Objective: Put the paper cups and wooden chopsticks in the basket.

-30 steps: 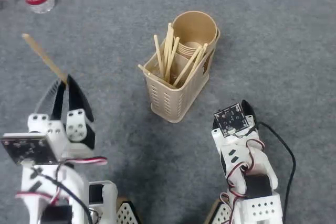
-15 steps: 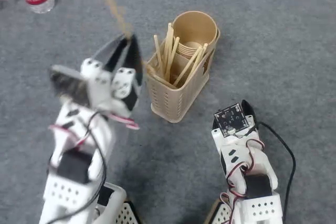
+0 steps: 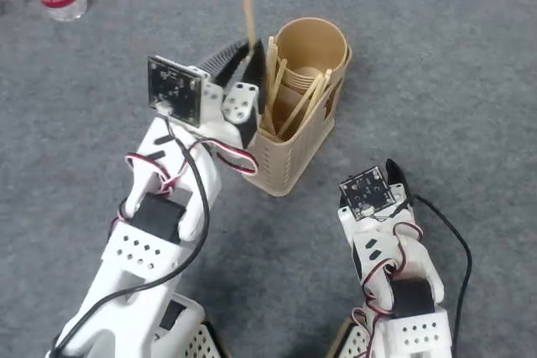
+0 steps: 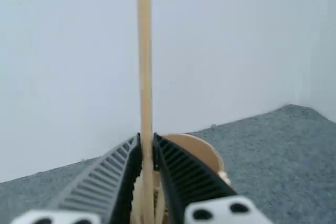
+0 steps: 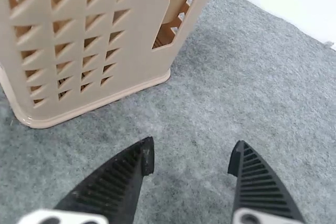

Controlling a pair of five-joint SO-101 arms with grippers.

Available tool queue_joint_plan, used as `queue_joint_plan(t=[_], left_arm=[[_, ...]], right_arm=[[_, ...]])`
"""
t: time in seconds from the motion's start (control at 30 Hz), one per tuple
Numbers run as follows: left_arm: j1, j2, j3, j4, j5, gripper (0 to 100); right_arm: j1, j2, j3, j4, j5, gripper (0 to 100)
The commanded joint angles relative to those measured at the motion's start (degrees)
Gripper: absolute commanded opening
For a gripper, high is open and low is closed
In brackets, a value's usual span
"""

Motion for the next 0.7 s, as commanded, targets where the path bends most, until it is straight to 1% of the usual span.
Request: queue_joint_plan(t=[0.0,0.13,0.2,0.3,0.37,0.43,0.6,0.67], left_arm=[[3.52,0.44,-0.31,-1.41,0.44,4],[4.22,0.0,-0.31,-1.41,0.7,10],[4.04,0.0,-0.31,-1.32,0.7,11],[3.16,-0.09,-1.1,2.02,0.26,11],[1.05,-0.09,-2.59,5.89,0.26,11],[-3.69,-0.09,-5.14,12.66,0.26,11],[-21.8,-0.09,-11.91,32.09,0.26,11],[-26.99,-0.09,-13.67,40.53,0.26,11]], right_arm=[[0.22,-0.57,1.05,-0.13,0.79,23.4],[0.22,-0.57,1.05,-0.13,0.88,23.4],[0.22,-0.57,1.05,-0.13,0.88,23.4],[0.13,-0.57,1.05,-0.13,0.88,23.4],[0.13,-0.57,1.05,-0.13,0.88,23.4],[0.13,-0.66,1.05,-0.13,0.88,23.4],[0.13,-0.66,1.05,-0.22,0.88,23.4],[0.13,-0.66,1.05,-0.22,0.79,23.4]])
